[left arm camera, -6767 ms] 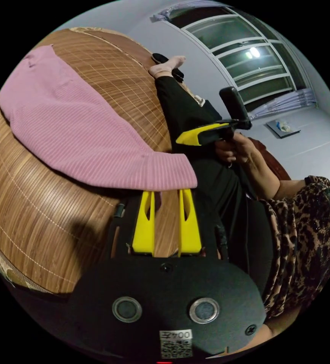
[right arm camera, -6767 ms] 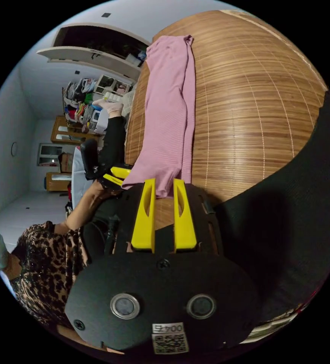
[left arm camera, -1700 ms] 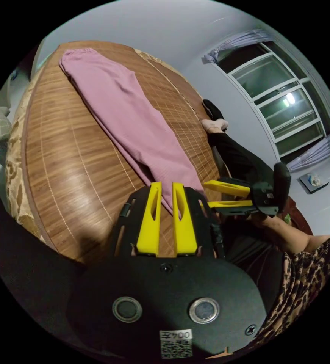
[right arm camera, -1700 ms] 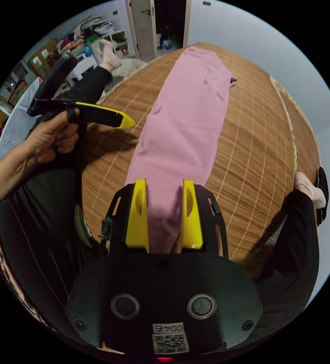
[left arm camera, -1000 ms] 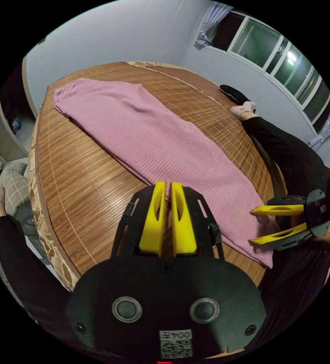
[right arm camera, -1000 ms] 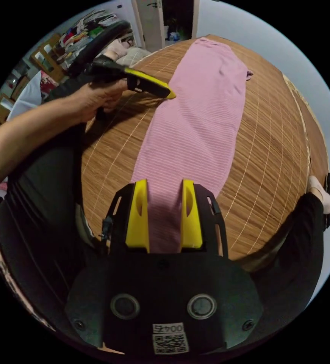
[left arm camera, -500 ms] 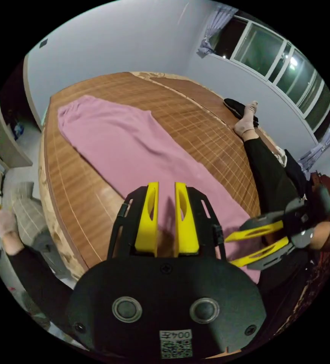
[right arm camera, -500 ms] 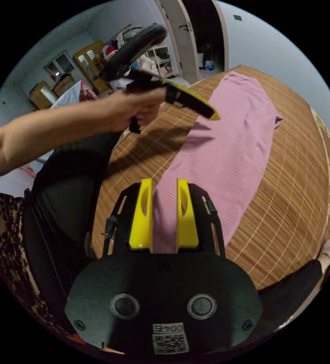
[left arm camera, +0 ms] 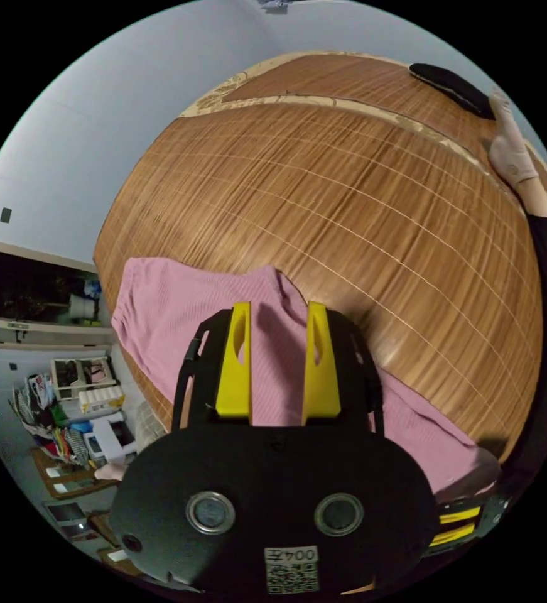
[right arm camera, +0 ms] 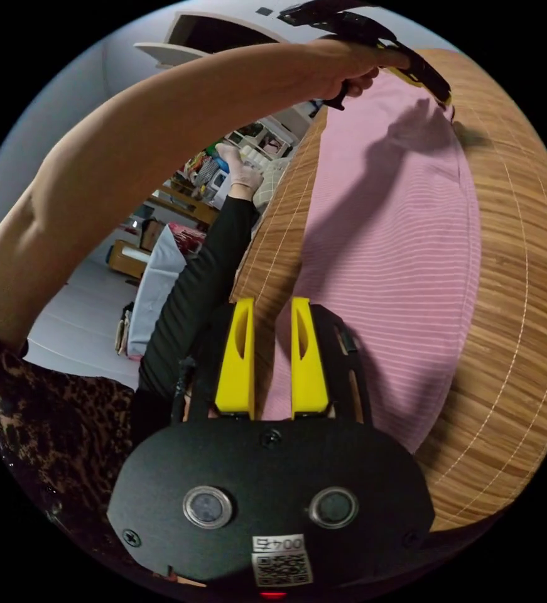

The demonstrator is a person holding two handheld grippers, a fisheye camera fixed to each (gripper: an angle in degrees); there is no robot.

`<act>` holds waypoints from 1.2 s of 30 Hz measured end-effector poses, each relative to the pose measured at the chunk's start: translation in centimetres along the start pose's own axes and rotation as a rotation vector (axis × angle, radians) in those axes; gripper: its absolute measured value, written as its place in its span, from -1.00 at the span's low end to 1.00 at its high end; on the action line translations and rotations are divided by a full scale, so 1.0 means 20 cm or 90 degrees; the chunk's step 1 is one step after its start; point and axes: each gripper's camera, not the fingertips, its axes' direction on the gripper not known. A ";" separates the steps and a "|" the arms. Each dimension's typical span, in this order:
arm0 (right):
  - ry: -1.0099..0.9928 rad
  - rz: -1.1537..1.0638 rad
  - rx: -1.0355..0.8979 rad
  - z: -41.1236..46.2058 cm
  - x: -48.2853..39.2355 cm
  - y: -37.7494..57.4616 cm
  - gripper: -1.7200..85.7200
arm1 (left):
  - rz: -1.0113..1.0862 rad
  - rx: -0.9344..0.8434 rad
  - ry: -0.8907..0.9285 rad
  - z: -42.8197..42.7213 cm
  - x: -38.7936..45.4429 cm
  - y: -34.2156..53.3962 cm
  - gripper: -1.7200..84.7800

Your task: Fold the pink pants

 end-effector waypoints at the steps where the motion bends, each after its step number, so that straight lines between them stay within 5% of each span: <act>1: -0.009 0.005 0.000 -0.01 0.02 0.00 -0.75 | -0.003 -0.007 -0.013 0.02 0.00 -0.04 -0.76; 6: -0.028 0.014 0.001 -0.04 0.08 -0.01 -0.77 | -0.028 -0.014 0.025 0.08 -0.07 -0.15 -0.89; 10: 0.004 0.029 0.036 -0.10 0.11 -0.01 -0.77 | -0.154 0.036 0.162 0.08 -0.28 -0.23 -0.90; 19: 0.022 0.037 0.058 -0.10 0.16 -0.01 -0.74 | -0.195 0.086 0.405 0.14 -0.51 -0.16 -0.74; 24: 0.030 0.018 0.071 -0.10 0.13 -0.02 -0.75 | -0.207 0.181 0.332 -0.09 -0.59 0.20 -0.74; 29: 0.043 0.028 0.089 -0.10 0.13 -0.03 -0.75 | -0.241 0.157 0.193 -0.06 -0.56 0.67 -0.78; 36: 0.287 -0.074 -0.011 0.13 -0.03 -0.05 -0.72 | -0.274 0.101 0.220 0.17 -0.61 0.86 -0.81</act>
